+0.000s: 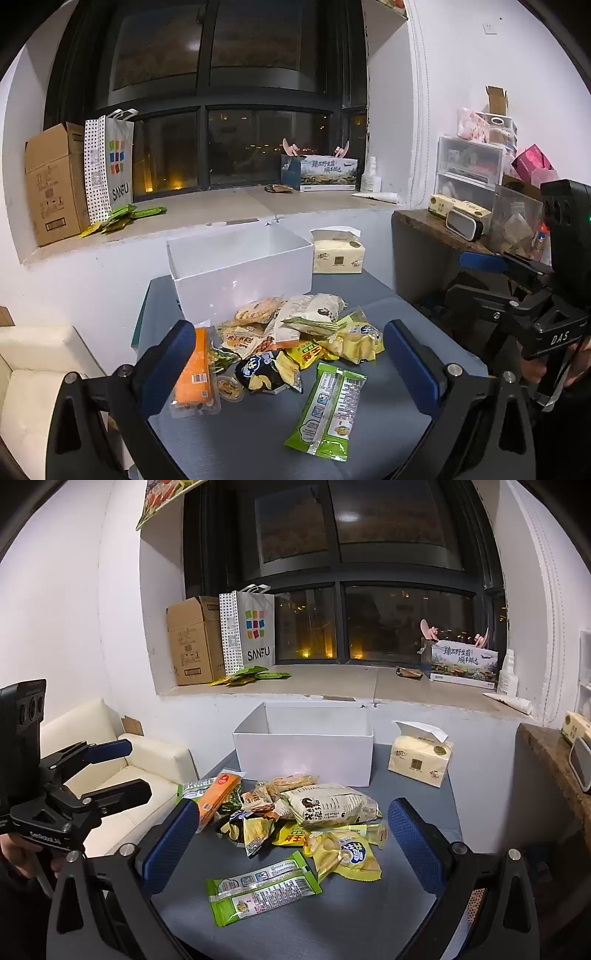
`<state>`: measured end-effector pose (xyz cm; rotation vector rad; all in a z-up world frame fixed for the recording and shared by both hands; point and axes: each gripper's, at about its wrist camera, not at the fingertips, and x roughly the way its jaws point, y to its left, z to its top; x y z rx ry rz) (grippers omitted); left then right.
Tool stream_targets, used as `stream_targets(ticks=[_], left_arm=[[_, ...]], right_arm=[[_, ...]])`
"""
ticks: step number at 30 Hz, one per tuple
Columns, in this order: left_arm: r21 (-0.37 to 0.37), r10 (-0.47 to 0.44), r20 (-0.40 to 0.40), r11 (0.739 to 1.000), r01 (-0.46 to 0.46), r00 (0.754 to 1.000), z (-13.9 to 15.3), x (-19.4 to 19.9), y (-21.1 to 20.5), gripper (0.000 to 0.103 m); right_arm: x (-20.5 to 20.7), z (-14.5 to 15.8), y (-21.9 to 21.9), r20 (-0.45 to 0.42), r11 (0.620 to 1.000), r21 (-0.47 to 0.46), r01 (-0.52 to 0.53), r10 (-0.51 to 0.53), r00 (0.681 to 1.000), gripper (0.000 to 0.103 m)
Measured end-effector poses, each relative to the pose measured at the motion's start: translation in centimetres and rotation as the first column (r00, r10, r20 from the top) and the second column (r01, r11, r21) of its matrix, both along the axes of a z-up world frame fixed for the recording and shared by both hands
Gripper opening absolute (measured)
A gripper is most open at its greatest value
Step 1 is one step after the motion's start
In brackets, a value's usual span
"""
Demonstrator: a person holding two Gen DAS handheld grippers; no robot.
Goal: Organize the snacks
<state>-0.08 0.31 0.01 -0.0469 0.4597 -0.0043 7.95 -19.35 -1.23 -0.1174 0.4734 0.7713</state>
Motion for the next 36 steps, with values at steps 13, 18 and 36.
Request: stream_targets(ticks=[13,18,36], left_arm=[[0.01,-0.006,-0.005,1.0,0.006,1.0,0.15,0.02,-0.2,0.103],[0.004,0.0,-0.005,1.0,0.0,1.0,0.14,-0.1,0.04,0.103],[0.002,0.013,-0.009,1.0,-0.013,1.0,0.09,-0.14,0.1,0.103]], right_arm=[[0.01,-0.15,0.25,-0.001,1.0,-0.007,-0.004,0.004,1.0,0.103],[-0.09,-0.58,0.29,-0.005,1.0,-0.008,-0.007,0.007,1.0,0.103],[-0.12,-0.84,-0.04,-0.022,1.0,0.008,-0.019,0.02,1.0,0.103]])
